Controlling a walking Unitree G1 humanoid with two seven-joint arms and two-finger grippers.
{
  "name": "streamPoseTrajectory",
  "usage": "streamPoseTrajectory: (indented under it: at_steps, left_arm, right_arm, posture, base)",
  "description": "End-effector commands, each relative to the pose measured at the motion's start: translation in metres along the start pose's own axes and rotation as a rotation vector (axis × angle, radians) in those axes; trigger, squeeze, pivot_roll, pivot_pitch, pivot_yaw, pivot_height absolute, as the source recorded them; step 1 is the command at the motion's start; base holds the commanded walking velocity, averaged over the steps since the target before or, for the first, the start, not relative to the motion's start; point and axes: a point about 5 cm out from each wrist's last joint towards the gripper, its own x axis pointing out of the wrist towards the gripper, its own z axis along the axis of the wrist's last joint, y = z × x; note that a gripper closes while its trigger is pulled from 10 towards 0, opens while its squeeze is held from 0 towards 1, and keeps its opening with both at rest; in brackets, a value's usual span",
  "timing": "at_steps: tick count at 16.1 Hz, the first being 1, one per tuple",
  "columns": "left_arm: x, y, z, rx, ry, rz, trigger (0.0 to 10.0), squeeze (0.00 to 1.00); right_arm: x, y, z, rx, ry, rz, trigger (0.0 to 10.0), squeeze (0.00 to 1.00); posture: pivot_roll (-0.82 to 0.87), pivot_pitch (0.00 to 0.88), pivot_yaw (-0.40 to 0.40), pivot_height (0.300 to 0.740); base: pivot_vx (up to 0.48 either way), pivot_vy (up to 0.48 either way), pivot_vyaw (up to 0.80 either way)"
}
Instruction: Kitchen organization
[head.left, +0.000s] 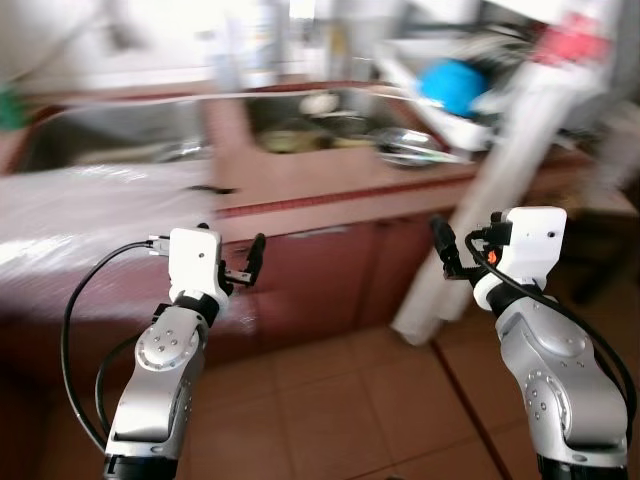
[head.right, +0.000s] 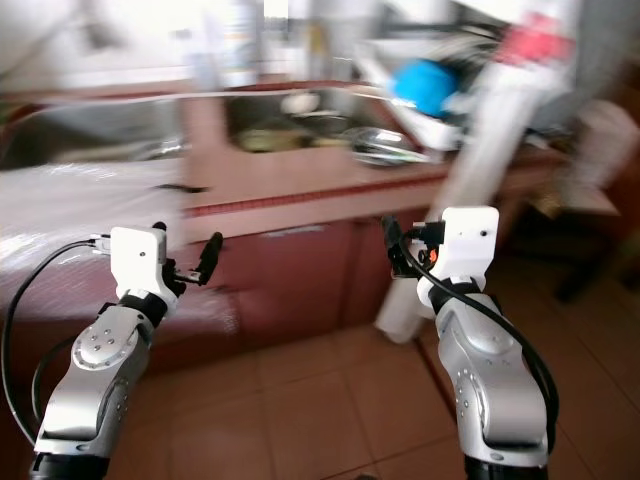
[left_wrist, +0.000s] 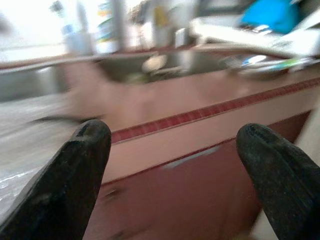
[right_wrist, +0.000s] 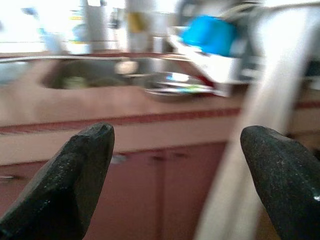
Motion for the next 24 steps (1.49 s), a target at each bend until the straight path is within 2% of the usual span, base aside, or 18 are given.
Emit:
streamPoseTrajectory:
  at_steps: [1, 4, 11, 19, 24]
  left_arm:
    - [-0.001, -0.0064, -0.0012, -0.006, 0.004, -0.022, 10.0, 0.0]
    - [-0.0011, -0.0064, -0.0017, -0.005, 0.005, -0.023, 10.0, 0.0]
    - [-0.0008, -0.0034, 0.0, -0.022, -0.011, 0.006, 10.0, 0.0]
    - [0.0003, -0.0078, 0.0037, -0.038, -0.038, -0.034, 10.0, 0.0]
    - [-0.0015, -0.0082, 0.0036, -0.034, -0.039, -0.044, 10.0, 0.0]
  right_arm:
    - [-0.0019, -0.0028, -0.0016, 0.002, 0.012, -0.016, 10.0, 0.0]
    - [-0.002, -0.0025, -0.0015, 0.003, 0.01, -0.017, 10.0, 0.0]
    - [-0.0032, -0.0016, -0.0019, 0.005, 0.003, -0.012, 10.0, 0.0]
    - [-0.0014, -0.0006, -0.001, 0.004, -0.002, -0.01, 10.0, 0.0]
    - [-0.0013, -0.0004, -0.001, 0.006, -0.002, -0.01, 10.0, 0.0]
  posture:
    - [-0.06, 0.023, 0.01, 0.74]
    - [-0.06, 0.025, 0.01, 0.74]
    - [-0.06, 0.022, 0.013, 0.74]
    - [-0.06, 0.016, 0.015, 0.74]
    - [-0.06, 0.02, 0.015, 0.74]
  base:
    - [0.0, -0.3, -0.8]
    - [0.0, -0.294, -0.76]
    - [0.0, -0.088, 0.0]
    - [0.0, 0.0, 0.0]
    - [0.296, 0.0, 0.0]
